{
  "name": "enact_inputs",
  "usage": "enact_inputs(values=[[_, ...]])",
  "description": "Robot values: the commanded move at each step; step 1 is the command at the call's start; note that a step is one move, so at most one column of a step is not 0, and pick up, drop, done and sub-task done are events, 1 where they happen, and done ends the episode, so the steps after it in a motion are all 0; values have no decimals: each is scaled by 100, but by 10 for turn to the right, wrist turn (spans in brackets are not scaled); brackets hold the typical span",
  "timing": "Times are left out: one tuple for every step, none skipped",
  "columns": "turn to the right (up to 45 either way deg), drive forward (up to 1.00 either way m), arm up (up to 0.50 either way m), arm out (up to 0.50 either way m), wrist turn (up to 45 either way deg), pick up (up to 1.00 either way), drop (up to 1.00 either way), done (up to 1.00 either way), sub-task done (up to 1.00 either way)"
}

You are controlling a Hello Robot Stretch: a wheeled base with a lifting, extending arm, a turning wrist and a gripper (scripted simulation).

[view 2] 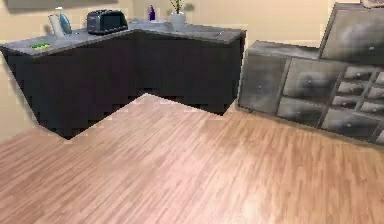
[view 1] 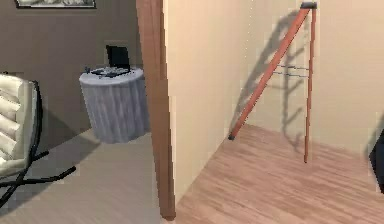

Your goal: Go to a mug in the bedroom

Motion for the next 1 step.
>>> enact_inputs(values=[[-150, 0, 0, 0, 0, 0, 0, 0, 0]])
